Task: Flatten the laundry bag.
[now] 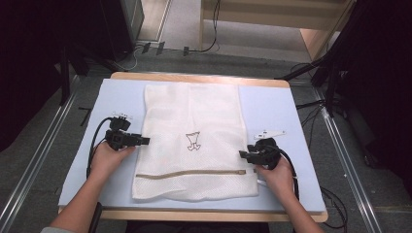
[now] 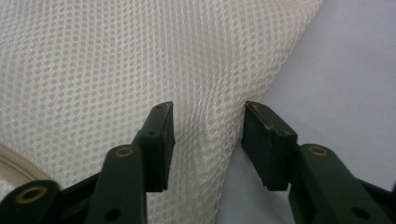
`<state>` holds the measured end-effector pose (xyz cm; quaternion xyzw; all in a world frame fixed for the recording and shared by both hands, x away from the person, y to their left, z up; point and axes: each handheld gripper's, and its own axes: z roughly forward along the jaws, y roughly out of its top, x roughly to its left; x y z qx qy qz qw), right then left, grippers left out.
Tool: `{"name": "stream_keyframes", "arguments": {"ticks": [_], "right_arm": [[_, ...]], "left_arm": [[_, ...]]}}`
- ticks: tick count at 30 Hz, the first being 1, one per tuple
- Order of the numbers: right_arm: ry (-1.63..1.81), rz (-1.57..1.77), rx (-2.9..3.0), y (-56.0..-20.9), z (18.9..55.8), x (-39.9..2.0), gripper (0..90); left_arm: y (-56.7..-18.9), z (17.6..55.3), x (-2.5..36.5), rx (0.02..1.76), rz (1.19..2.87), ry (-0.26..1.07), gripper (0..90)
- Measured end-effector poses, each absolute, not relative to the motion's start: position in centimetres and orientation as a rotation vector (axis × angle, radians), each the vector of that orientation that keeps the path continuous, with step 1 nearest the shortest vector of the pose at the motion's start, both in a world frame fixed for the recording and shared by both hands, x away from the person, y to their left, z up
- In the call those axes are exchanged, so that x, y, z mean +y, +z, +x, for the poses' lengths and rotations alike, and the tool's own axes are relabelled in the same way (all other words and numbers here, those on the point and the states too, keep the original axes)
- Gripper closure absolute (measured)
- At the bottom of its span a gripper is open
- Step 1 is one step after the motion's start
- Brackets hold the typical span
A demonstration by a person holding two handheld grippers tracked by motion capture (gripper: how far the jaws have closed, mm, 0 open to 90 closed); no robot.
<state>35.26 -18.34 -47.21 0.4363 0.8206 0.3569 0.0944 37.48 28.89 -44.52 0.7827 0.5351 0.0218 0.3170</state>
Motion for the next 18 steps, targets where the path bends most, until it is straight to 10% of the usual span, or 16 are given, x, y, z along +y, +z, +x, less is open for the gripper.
{"name": "stream_keyframes", "arguments": {"ticks": [7,18], "right_arm": [[1.062,1.347,2.435,-47.2,35.8,-18.1,82.3],[1.075,1.353,2.448,-47.1,37.4,-17.7,82.7]], "left_arm": [[-44.8,37.3,28.0,1.392,2.078,0.028,83.3],[-44.2,40.4,29.2,1.390,2.025,0.076,85.4]]}}
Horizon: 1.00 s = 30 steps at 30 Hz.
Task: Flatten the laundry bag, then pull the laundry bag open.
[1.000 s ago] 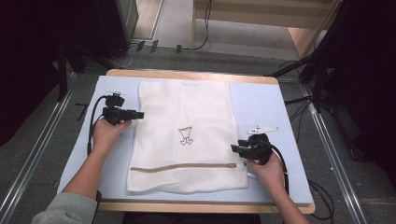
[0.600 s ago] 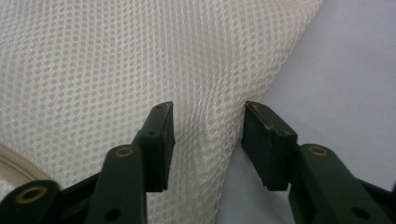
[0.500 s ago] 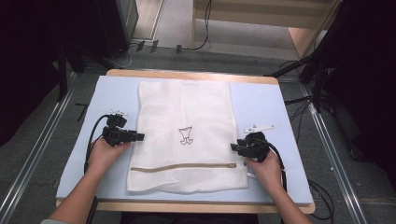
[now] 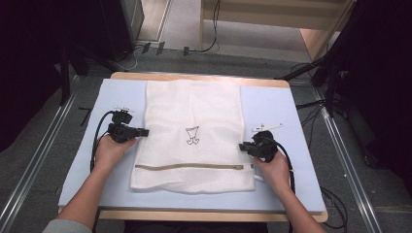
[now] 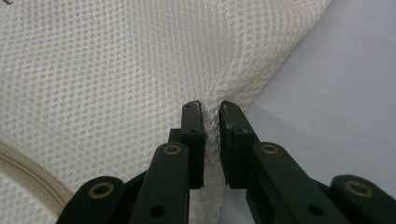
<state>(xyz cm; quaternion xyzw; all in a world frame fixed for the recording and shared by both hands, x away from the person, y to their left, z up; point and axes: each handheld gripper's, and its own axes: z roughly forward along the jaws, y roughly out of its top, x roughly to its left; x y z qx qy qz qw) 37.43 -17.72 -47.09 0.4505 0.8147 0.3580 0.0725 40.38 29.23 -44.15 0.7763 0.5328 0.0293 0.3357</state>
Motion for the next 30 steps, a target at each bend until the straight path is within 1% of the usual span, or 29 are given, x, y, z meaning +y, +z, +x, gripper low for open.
{"name": "stream_keyframes", "arguments": {"ticks": [7,9,10,12,14,17,23,30], "right_arm": [[1.079,1.348,2.421,-47.2,39.0,-17.3,79.7],[1.077,1.353,2.413,-47.2,39.2,-17.4,75.0],[1.079,1.357,2.409,-47.2,39.2,-17.5,70.5],[1.091,1.367,2.413,-47.0,39.1,-17.7,66.7],[1.119,1.364,2.410,-46.7,38.8,-17.9,63.9],[1.140,1.335,2.398,-46.3,38.3,-18.0,60.3],[1.185,1.304,2.401,-45.6,37.5,-18.0,60.9],[1.200,1.301,2.422,-45.2,36.3,-18.4,63.2]], "left_arm": [[-44.5,42.4,29.7,1.403,1.983,0.091,83.7],[-44.7,42.4,29.9,1.405,1.983,0.070,78.7],[-44.7,42.3,29.9,1.395,2.003,0.080,74.4],[-44.4,42.0,30.0,1.377,2.006,0.083,62.9],[-44.0,41.6,30.1,1.363,1.979,0.062,54.1],[-43.5,41.0,29.9,1.336,1.981,0.066,47.7],[-42.5,40.0,29.6,1.290,1.990,0.091,41.8],[-41.6,39.2,28.9,1.249,1.997,0.100,37.7]]}}
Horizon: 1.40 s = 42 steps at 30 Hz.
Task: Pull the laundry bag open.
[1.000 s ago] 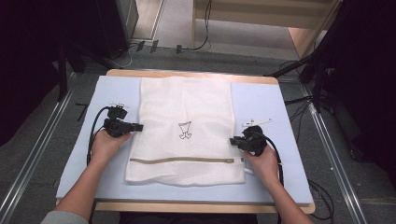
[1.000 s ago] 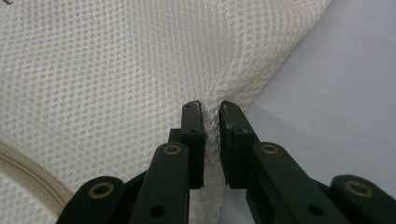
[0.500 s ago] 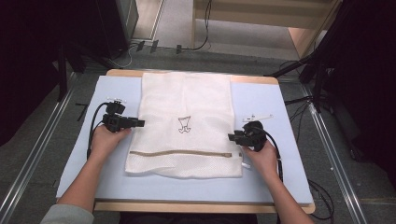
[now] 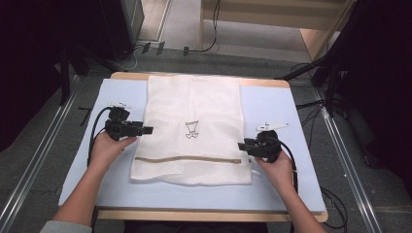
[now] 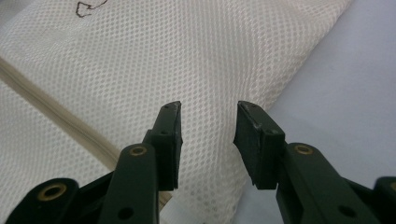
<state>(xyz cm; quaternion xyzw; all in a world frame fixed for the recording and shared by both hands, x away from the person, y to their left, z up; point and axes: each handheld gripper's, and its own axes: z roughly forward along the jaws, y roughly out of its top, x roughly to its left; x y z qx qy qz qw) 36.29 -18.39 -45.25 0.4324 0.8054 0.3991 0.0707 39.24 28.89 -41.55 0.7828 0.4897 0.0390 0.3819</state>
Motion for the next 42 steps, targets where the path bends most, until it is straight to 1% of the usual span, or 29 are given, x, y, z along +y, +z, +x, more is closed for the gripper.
{"name": "stream_keyframes", "arguments": {"ticks": [2,7,11,16,25,42], "right_arm": [[1.201,1.295,2.428,-45.1,35.9,-18.5,63.4],[1.198,1.294,2.449,-45.0,34.9,-19.0,68.8],[1.204,1.298,2.475,-45.2,34.7,-18.9,76.9],[1.167,1.280,2.549,-46.0,34.8,-18.4,89.6],[1.157,1.291,2.600,-47.0,35.3,-17.7,90.0],[1.177,1.237,2.657,-46.8,34.0,-17.1,90.0]], "left_arm": [[-41.1,39.0,28.5,1.237,1.997,0.108,37.2],[-40.5,38.6,27.4,1.202,1.998,0.111,36.4],[-40.2,38.3,26.4,1.180,2.021,0.107,36.3],[-40.0,38.0,25.3,1.140,2.045,0.120,36.2],[-39.8,37.7,23.9,1.094,2.064,0.117,36.7],[-39.7,37.7,21.3,1.015,2.104,0.097,38.0]]}}
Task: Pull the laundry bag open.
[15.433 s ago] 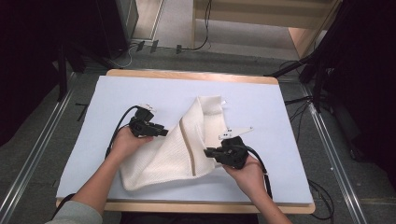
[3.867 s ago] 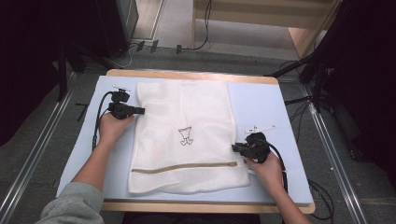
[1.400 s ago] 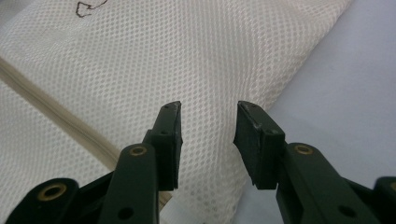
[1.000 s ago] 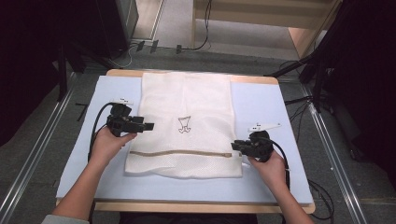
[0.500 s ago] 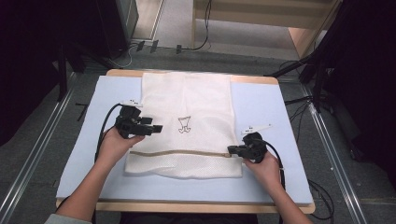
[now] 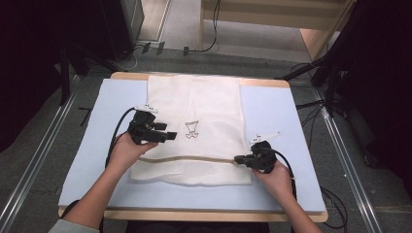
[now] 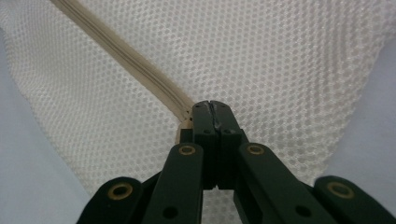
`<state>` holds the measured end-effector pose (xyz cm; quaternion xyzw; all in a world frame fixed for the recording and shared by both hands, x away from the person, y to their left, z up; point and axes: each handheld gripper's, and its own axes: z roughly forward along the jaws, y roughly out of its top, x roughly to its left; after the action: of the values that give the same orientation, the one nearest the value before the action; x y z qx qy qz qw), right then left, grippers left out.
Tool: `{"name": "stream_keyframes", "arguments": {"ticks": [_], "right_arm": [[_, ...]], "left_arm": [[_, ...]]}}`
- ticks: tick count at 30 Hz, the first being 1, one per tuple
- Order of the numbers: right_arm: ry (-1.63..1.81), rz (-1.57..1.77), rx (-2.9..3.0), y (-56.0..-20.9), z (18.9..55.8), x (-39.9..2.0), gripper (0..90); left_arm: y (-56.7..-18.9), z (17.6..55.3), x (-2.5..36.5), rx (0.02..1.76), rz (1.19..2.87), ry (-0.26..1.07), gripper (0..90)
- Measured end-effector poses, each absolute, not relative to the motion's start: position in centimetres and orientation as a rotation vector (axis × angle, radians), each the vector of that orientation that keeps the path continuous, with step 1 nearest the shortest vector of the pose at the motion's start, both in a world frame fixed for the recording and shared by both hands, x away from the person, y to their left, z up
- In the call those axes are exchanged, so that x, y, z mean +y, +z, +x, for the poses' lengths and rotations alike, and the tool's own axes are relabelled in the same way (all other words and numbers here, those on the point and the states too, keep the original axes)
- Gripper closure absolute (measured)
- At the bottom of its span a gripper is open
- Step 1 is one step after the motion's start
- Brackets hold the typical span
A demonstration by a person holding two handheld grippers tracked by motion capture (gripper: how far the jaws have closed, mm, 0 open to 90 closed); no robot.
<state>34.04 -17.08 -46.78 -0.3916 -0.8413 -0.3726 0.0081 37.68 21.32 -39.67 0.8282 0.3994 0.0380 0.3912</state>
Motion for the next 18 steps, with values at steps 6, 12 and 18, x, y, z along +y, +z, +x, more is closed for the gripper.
{"name": "stream_keyframes", "arguments": {"ticks": [6,12,18], "right_arm": [[-1.200,-1.197,-2.640,-46.3,33.6,-16.3,90.0],[-1.213,-1.197,-2.650,-46.3,33.6,-16.5,90.0],[-1.216,-1.249,-2.658,-46.1,33.6,-17.9,90.0]], "left_arm": [[-39.6,37.4,20.0,0.977,2.121,0.083,38.4],[-39.5,36.8,18.4,0.916,2.125,0.057,41.4],[-39.6,36.6,16.8,0.887,2.142,0.026,40.7]]}}
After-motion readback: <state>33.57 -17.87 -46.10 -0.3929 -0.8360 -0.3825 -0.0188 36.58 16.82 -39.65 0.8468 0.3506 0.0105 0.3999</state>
